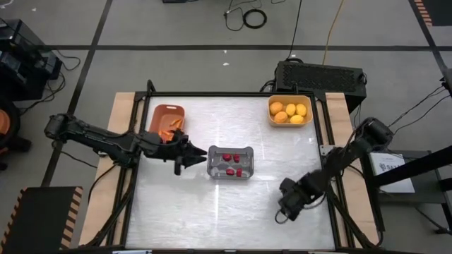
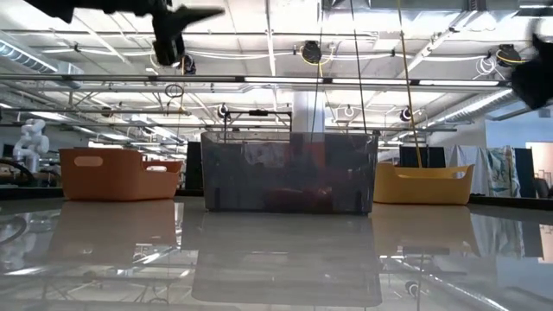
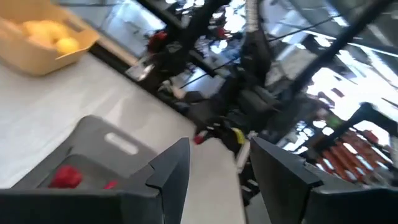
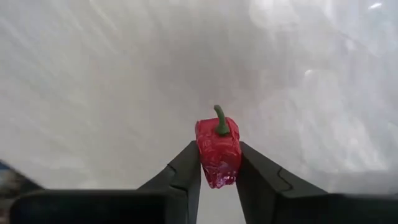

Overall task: Sort produce into baskets
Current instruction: Put the red bell pepper into the gray bin

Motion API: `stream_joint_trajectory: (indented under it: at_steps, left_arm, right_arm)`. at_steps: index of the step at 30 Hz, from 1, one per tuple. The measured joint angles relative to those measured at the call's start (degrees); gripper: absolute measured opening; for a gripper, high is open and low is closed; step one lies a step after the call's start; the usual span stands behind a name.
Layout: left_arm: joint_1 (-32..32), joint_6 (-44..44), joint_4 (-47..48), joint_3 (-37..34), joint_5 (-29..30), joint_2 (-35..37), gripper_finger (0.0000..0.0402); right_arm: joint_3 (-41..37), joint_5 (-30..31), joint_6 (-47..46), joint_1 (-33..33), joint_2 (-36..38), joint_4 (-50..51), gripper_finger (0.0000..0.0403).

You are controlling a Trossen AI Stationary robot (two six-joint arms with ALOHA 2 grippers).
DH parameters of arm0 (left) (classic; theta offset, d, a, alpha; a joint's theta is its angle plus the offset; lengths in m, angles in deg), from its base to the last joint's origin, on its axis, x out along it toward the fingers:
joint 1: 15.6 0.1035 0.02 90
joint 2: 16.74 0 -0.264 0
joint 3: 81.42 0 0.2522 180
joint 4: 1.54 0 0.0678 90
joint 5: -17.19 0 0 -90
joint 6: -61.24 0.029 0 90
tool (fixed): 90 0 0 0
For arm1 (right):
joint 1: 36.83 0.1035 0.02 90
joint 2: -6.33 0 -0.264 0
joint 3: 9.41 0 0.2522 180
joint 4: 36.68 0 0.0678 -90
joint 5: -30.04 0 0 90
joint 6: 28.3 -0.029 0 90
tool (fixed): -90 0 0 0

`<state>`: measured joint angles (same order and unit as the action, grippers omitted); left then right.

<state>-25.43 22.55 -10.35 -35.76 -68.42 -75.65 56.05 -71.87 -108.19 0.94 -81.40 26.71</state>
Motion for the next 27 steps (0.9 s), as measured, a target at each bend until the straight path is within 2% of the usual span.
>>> stream_joint_trajectory:
  at_steps: [4, 7, 14, 19, 27]
  left_arm:
    - [0.0, 3.84, 1.49, 0.02, -3.71, 4.8, 0.0176]
    - [-0.04, 7.14, 5.21, 0.02, -4.3, 8.56, 0.0176]
    - [-0.02, 9.58, 19.88, 0.02, -2.33, 16.09, 0.0176]
    - [-0.02, 10.6, 24.9, 0.04, -0.3, 18.88, 0.0176]
    - [-0.01, 12.58, 26.54, 0.04, 0.34, 20.19, 0.0176]
  right_arm:
    - [0.0, 1.2, 0.0, -6.06, 3.98, -1.27, 0.0081]
    - [0.0, 3.7, 0.28, -11.22, 6.31, -4.81, 0.008]
    - [0.02, 6.44, 5.28, -21.6, 7.46, -24.73, 0.008]
    - [0.11, 9.22, 8.83, -27.08, 6.33, -36.79, 0.008]
    - [0.13, 11.84, 14.4, -33.51, 4.49, -39.02, 0.0083]
